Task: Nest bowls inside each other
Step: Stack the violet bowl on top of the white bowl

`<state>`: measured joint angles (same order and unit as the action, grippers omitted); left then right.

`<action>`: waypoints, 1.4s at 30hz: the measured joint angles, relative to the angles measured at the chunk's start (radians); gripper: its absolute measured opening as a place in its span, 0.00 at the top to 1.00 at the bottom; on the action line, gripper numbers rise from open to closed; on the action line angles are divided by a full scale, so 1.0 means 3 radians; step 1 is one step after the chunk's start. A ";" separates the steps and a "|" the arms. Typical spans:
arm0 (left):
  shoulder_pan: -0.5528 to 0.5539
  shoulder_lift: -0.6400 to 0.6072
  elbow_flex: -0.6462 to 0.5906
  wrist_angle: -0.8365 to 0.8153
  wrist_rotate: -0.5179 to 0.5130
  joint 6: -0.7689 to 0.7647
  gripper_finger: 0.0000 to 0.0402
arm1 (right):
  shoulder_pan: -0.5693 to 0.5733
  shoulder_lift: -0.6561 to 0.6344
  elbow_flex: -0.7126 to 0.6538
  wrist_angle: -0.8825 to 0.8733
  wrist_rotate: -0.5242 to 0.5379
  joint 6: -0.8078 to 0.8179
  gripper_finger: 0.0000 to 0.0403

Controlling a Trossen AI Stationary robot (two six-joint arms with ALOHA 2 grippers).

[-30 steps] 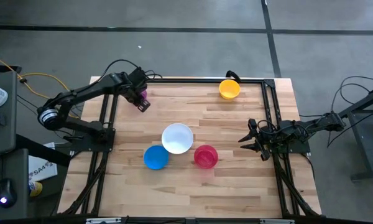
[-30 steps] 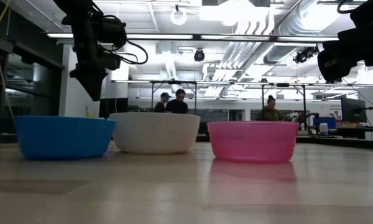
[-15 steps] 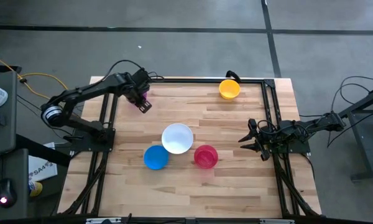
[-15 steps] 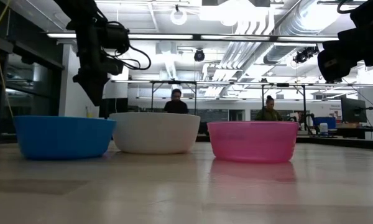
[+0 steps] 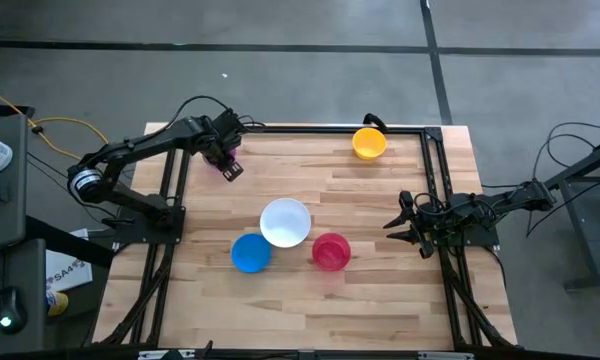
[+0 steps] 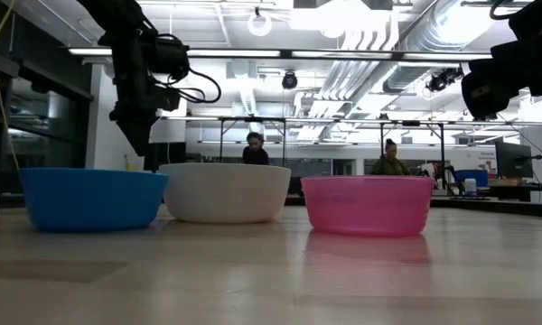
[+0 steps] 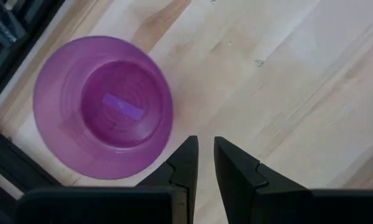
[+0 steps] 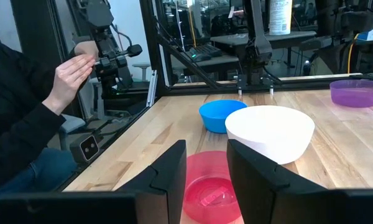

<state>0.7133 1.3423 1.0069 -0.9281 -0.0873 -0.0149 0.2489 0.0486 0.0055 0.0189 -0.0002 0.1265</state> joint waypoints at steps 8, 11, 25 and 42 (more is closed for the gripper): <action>0.0138 0.0238 -0.0004 -0.0035 0.0095 0.0033 0.73 | 0.0000 0.0000 0.0000 0.0000 0.0000 0.0000 0.73; 0.0137 0.0288 -0.0004 0.0013 0.0101 -0.0001 0.69 | 0.0000 0.0000 0.0000 0.0000 -0.0001 0.0000 0.73; 0.0132 0.0476 -0.0003 0.0198 0.0100 0.0026 0.68 | 0.0000 0.0000 0.0000 0.0000 -0.0001 0.0000 0.73; 0.0202 0.0688 -0.0003 0.0216 -0.0165 0.0268 0.68 | 0.0000 0.0000 0.0000 0.0000 0.0000 0.0000 0.73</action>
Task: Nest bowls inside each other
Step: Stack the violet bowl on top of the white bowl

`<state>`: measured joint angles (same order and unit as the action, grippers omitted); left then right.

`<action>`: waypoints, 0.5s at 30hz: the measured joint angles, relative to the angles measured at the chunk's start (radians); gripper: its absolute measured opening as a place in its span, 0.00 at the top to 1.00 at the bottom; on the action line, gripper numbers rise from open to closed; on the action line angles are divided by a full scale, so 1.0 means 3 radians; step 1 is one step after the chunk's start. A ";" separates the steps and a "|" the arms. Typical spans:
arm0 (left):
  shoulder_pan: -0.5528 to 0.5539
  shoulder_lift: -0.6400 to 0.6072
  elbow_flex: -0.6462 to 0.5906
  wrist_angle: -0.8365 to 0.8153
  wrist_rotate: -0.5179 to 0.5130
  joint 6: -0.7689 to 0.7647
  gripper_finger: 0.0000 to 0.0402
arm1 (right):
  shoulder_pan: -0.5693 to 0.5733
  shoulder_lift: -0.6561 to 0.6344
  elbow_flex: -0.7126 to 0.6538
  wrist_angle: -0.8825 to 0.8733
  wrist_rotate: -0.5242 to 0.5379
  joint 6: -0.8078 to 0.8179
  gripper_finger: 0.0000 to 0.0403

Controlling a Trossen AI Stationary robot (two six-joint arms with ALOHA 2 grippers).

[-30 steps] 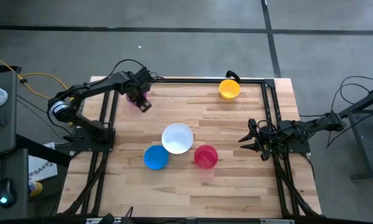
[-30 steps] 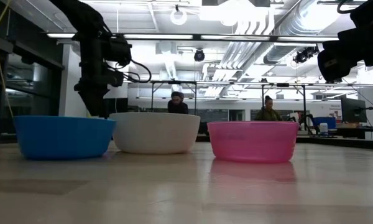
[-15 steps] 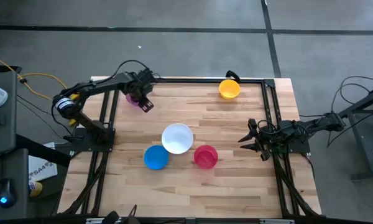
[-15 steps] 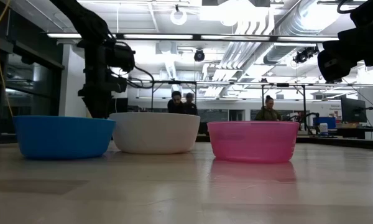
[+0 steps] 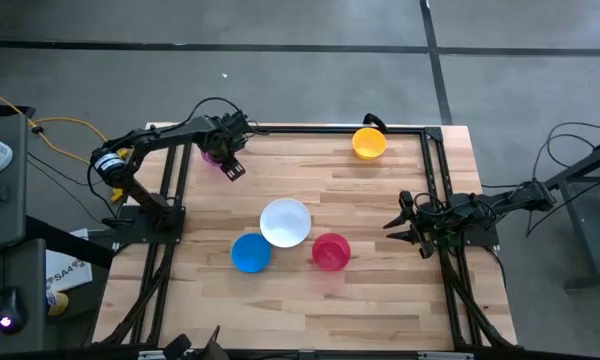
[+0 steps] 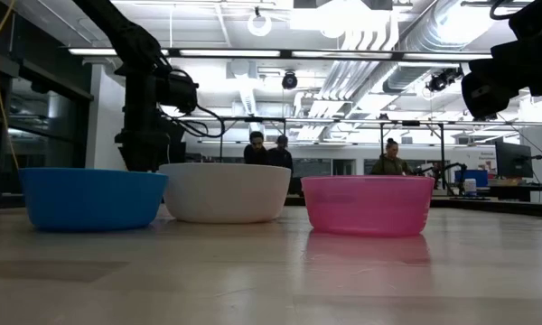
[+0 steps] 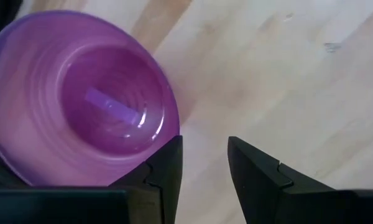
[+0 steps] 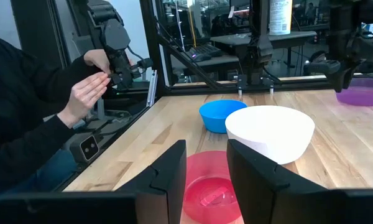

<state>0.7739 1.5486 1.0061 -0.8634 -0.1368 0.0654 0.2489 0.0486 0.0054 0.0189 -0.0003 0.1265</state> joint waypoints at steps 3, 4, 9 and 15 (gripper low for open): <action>0.0026 -0.0006 0.0001 -0.0006 0.0026 0.0003 0.68 | 0.0000 0.0000 0.0000 0.0000 0.0000 0.0000 0.73; 0.0026 -0.0011 0.0002 -0.0006 0.0027 0.0005 0.68 | 0.0000 0.0000 0.0000 0.0000 0.0000 0.0000 0.73; 0.0023 -0.0011 0.0085 -0.0013 0.0003 0.0055 0.68 | 0.0000 0.0000 0.0000 0.0000 0.0000 0.0000 0.73; 0.0037 -0.0014 0.0165 -0.0016 -0.0038 0.0122 0.68 | 0.0000 0.0000 0.0000 0.0000 0.0000 0.0000 0.73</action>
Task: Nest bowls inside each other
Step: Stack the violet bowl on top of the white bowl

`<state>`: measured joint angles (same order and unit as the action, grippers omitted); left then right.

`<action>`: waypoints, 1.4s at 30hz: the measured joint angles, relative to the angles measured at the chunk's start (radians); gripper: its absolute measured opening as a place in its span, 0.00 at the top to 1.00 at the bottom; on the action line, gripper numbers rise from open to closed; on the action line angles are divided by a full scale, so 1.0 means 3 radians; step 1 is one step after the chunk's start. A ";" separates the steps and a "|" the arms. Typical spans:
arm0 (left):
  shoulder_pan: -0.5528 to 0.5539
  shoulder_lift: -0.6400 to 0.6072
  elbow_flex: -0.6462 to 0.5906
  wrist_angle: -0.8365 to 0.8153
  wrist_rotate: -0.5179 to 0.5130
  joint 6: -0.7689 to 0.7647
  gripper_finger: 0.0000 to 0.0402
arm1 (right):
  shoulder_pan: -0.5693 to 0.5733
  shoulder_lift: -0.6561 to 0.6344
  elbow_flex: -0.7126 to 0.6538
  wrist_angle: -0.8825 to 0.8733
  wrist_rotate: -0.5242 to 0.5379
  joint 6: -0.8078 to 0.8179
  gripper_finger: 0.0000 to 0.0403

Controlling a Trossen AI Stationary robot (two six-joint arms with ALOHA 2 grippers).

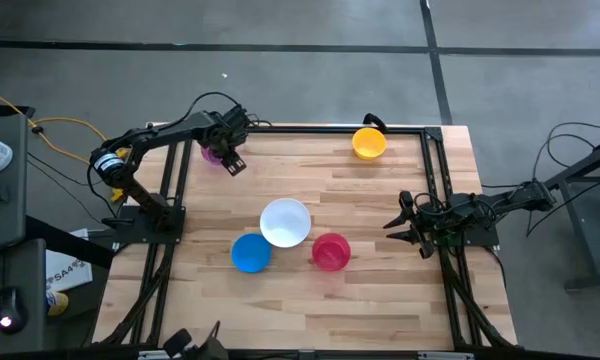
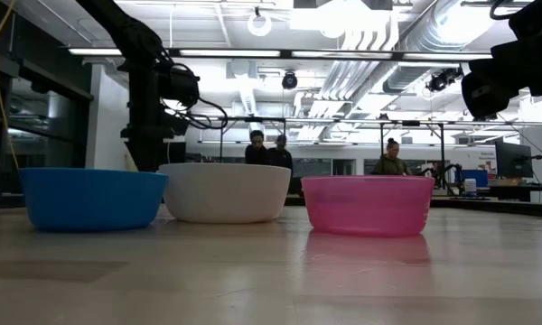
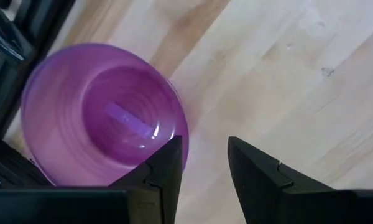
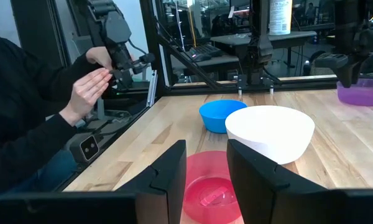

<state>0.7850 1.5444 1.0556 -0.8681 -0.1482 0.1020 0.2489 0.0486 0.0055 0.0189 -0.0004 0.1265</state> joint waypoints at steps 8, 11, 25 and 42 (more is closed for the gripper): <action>0.0182 0.0090 -0.0010 -0.0031 0.0092 0.0085 0.68 | 0.0000 0.0000 0.0000 0.0000 0.0001 0.0000 0.73; 0.0204 0.0163 -0.0012 -0.0022 0.0140 0.0106 0.68 | 0.0000 0.0000 0.0000 0.0000 0.0000 0.0000 0.73; 0.0221 0.0192 -0.0012 0.0025 0.0150 0.0200 0.68 | 0.0000 0.0000 0.0000 0.0000 0.0001 0.0000 0.73; 0.0221 0.0214 -0.0055 0.0116 0.0141 0.0211 0.68 | 0.0000 0.0000 0.0000 0.0000 0.0001 0.0000 0.73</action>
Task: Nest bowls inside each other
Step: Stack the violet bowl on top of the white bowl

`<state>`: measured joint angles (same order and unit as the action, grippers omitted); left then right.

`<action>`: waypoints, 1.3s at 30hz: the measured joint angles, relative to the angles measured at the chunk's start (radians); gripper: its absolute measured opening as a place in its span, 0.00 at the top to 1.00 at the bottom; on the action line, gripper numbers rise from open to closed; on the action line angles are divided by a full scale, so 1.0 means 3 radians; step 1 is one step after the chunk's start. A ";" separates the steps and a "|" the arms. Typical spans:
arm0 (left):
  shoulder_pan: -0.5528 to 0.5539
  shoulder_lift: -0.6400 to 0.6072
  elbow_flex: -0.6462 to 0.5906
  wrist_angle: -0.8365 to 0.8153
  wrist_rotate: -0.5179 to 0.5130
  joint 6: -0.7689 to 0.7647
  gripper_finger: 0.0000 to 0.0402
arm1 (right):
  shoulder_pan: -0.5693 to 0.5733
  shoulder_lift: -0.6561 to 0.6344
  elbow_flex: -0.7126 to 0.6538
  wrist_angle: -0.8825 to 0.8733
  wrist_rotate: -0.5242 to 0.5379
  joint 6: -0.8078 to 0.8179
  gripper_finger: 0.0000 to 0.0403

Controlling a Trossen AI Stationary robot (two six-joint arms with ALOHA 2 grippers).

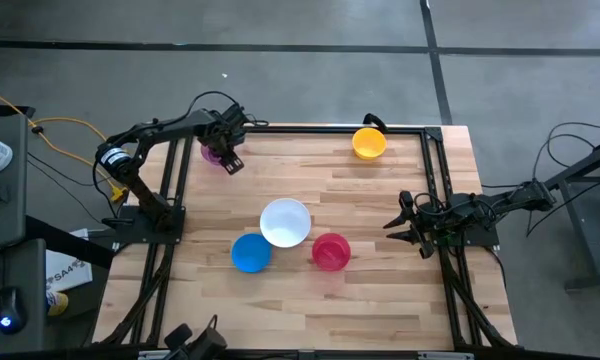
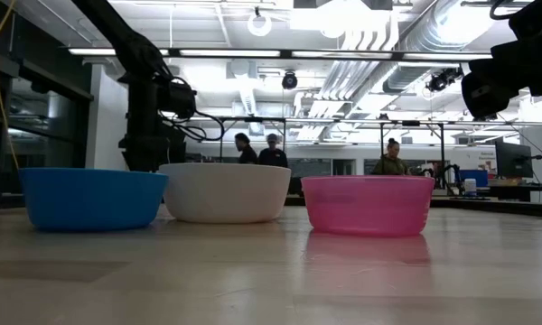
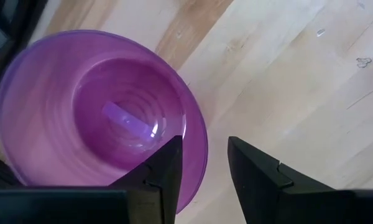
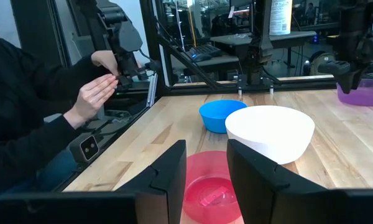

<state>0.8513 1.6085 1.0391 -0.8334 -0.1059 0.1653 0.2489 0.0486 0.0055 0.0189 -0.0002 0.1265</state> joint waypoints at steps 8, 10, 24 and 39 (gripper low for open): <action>0.0000 0.0000 -0.0198 0.0163 0.0032 -0.0046 0.68 | 0.0000 0.0000 0.0000 0.0000 0.0000 0.0000 0.73; 0.0000 0.0000 -0.0198 0.0192 0.0024 -0.0055 0.68 | 0.0000 0.0000 0.0000 0.0000 -0.0001 0.0000 0.73; 0.0000 -0.0003 0.0066 -0.0084 -0.0103 -0.0042 0.68 | 0.0000 0.0000 0.0000 0.0000 0.0000 0.0000 0.73; -0.0001 -0.0003 0.0064 -0.0105 -0.0042 -0.0053 0.92 | 0.0000 0.0000 0.0000 0.0000 0.0000 0.0000 0.73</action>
<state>0.8510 1.6077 1.0584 -0.8650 -0.1184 0.1495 0.2489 0.0486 0.0055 0.0189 -0.0002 0.1265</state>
